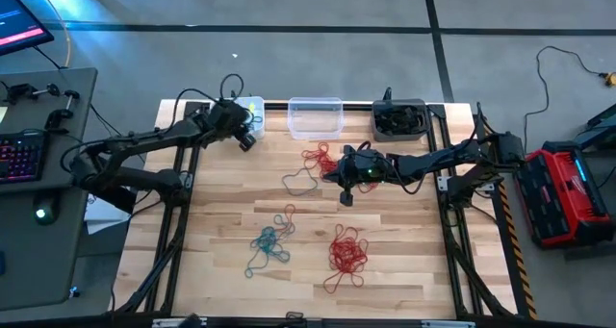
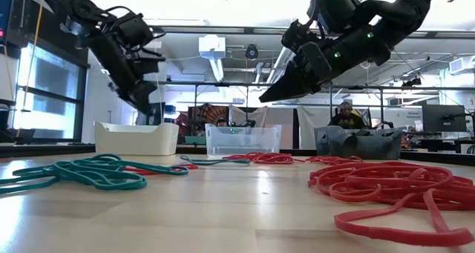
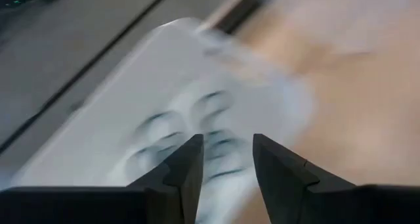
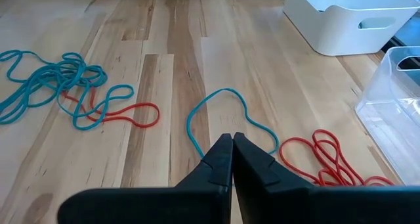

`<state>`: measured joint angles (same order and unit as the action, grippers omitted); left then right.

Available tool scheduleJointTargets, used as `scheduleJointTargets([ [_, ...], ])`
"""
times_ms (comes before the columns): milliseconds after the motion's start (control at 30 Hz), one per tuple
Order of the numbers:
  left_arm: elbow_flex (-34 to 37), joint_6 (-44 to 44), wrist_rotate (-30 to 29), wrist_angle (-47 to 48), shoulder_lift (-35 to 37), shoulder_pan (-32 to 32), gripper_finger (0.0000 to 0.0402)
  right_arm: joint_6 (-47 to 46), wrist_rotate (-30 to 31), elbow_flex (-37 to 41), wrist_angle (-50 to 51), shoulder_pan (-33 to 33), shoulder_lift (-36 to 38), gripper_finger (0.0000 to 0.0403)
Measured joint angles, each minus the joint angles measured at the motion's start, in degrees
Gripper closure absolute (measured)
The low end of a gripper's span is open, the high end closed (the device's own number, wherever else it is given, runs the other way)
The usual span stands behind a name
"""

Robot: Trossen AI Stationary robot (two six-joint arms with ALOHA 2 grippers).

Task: Sort rubber bands into baskets
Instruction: Put the blue rubber band into the white bin

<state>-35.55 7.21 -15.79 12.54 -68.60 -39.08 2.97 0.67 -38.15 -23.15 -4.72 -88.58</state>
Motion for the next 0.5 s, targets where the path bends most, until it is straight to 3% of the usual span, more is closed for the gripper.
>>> scheduleJointTargets([
  [233,0.00,3.26,17.08,-0.70,0.00,10.98,0.0271,-0.01,0.85,0.00,0.02,-0.01,0.00,0.0403],
  [500,0.00,9.53,18.33,-0.70,-1.99,24.20,0.0282,-0.01,0.86,0.00,0.00,-0.01,0.00,0.0403],
])
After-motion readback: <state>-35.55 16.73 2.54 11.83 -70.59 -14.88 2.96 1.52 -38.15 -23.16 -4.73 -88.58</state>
